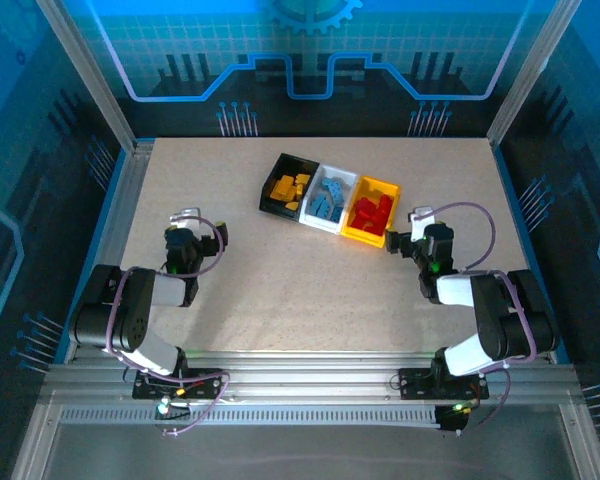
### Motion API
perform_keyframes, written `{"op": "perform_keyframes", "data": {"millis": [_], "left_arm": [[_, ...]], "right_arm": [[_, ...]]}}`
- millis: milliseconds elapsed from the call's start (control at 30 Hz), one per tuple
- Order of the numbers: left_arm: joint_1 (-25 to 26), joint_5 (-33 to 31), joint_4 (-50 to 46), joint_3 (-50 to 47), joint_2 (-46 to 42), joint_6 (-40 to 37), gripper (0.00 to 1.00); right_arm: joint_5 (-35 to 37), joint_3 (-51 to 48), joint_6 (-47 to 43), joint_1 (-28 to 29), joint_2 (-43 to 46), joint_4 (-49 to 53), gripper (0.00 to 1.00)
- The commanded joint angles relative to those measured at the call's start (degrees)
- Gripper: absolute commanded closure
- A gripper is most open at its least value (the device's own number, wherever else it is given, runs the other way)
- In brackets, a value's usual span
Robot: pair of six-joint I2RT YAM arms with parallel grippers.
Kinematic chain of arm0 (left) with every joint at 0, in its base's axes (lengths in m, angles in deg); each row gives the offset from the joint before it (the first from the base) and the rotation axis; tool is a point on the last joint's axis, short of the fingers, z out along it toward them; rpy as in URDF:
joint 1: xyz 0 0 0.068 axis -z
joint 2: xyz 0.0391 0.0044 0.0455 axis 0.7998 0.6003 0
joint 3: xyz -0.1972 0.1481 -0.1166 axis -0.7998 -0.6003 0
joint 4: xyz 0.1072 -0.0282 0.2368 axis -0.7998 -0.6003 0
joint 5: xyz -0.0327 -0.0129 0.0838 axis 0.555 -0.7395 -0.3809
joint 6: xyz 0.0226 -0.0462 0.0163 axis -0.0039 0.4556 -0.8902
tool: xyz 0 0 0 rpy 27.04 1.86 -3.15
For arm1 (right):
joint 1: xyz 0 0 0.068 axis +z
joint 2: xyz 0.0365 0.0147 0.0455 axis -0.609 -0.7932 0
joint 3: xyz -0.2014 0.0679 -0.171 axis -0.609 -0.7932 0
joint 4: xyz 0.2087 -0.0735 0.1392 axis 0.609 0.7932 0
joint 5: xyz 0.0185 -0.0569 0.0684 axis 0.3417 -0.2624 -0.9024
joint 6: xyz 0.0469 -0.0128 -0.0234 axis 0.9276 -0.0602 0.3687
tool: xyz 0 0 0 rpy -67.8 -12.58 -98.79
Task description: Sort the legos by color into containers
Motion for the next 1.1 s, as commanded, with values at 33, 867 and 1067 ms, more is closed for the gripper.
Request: {"op": "perform_keyframes", "data": {"millis": [33, 867, 1067], "left_arm": [[-0.3, -0.8, 2.0, 0.8, 0.2, 0.2, 0.01], [-0.3, -0.8, 2.0, 0.8, 0.3, 0.2, 0.01], [-0.3, -0.8, 2.0, 0.7, 0.2, 0.2, 0.01]], "right_arm": [[-1.5, 1.8, 0.3, -1.1, -0.6, -0.8, 0.00], [-1.3, 1.7, 0.1, -0.9, -0.6, -0.9, 0.00], [-2.7, 2.0, 0.3, -1.5, -0.7, -0.4, 0.00]]}}
